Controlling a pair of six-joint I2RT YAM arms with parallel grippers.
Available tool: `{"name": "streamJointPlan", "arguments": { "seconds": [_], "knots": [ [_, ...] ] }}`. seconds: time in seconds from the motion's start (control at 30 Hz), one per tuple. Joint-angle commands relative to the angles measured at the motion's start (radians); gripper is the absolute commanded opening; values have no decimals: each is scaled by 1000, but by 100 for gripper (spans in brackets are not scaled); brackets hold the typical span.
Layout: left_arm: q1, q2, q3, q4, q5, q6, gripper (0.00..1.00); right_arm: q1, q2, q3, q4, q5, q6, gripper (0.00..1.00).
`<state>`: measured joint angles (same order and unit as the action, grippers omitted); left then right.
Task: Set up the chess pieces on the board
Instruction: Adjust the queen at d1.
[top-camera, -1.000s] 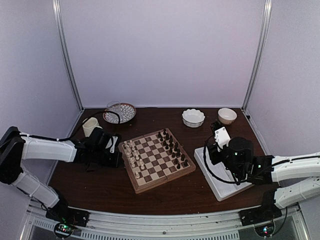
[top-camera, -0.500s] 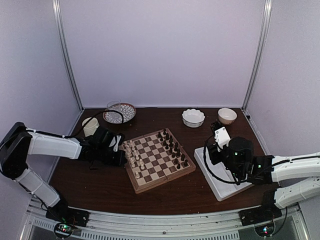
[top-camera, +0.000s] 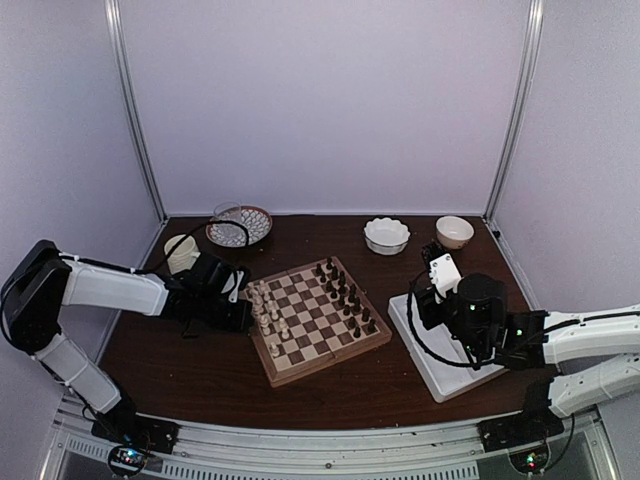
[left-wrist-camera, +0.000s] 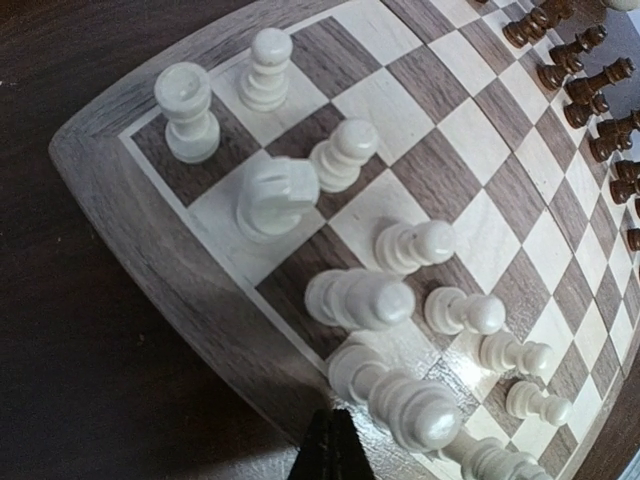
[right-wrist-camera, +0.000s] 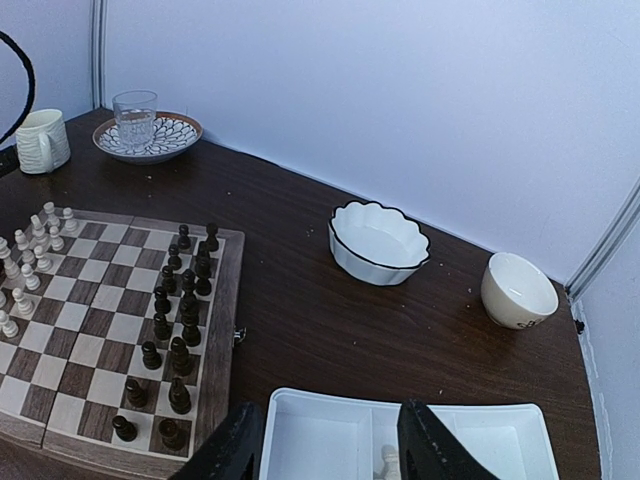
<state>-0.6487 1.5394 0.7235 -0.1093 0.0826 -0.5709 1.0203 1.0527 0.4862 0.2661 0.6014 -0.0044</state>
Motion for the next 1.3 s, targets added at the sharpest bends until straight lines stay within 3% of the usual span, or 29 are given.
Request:
{"name": "streamJointPlan", "arguments": {
  "seconds": [0.0,1.27],
  "knots": [
    [9,8,30,7,-28,-2,0,-8,-17,-6,20,-9,-4,49],
    [23,33,46,3,30,-4,0,-9,-25,-4,14,-12,-3,49]
  ]
}}
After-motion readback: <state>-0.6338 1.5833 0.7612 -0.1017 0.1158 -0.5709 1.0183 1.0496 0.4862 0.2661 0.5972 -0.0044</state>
